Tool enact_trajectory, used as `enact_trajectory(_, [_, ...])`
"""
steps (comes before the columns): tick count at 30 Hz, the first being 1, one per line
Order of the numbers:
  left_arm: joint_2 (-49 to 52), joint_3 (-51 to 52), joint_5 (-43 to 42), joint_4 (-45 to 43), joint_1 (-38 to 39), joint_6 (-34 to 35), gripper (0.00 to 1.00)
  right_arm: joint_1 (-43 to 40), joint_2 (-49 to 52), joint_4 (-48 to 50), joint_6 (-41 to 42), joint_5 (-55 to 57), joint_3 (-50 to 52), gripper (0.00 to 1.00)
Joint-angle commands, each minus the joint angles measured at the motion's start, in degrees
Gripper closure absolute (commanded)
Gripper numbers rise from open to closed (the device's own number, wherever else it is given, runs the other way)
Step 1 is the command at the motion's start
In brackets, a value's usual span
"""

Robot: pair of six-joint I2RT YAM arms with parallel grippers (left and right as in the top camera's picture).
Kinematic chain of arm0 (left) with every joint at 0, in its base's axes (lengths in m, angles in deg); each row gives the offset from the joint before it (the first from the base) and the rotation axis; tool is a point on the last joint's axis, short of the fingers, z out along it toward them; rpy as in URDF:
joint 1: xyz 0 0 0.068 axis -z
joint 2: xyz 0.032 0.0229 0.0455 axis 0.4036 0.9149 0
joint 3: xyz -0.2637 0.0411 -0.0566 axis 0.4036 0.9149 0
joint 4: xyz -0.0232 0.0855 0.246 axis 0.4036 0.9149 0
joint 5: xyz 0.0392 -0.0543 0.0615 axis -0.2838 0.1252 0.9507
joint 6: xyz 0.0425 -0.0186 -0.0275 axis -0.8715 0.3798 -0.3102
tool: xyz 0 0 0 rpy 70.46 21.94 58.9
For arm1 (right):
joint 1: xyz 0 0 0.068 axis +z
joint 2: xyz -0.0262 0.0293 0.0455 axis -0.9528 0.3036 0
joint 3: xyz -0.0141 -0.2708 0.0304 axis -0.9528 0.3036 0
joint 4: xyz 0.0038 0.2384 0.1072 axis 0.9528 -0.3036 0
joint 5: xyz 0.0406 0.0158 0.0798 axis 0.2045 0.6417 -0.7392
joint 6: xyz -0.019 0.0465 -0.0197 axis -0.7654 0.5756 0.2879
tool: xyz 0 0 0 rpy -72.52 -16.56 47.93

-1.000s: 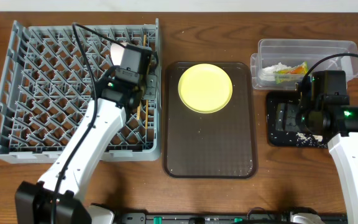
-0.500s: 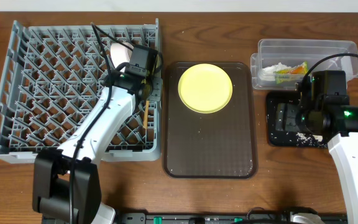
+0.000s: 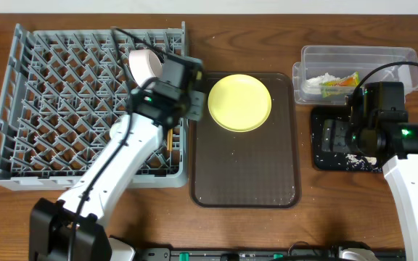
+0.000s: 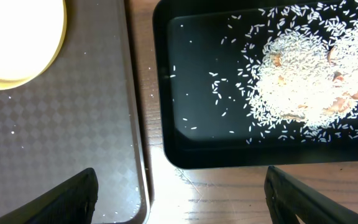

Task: Sort waste into correct bins and load items into the dishwasher rack
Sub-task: 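Reach the left gripper to the yellow plate rim on the tray, then grasp the yellow plate rim with the left gripper and lift it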

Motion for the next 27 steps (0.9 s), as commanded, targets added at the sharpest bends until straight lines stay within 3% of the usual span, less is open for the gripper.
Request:
enact_trajectory(1, [1.2, 0.04, -2.16, -2.21, 4.07, -2.1, 0.46, -0.46, -0.5, -0.11, 0.22, -0.24, -0.46, 0.16])
enact_trajectory(8, [6.51, 0.07, -2.16, -8.63, 11.58, -7.56, 0.41, -0.46, -0.5, -0.22, 0.22, -0.22, -0.46, 0.16])
enact_trajectory(14, [13.03, 0.07, -2.16, -12.35, 15.89, -7.8, 0.41, -0.46, -0.5, -0.24, 0.22, -0.22, -0.46, 0.16])
enact_trajectory(27, [23.82, 0.07, -2.16, -18.47, 17.11, -9.92, 0.41, -0.46, -0.5, -0.52, 0.22, -0.22, -0.46, 0.16])
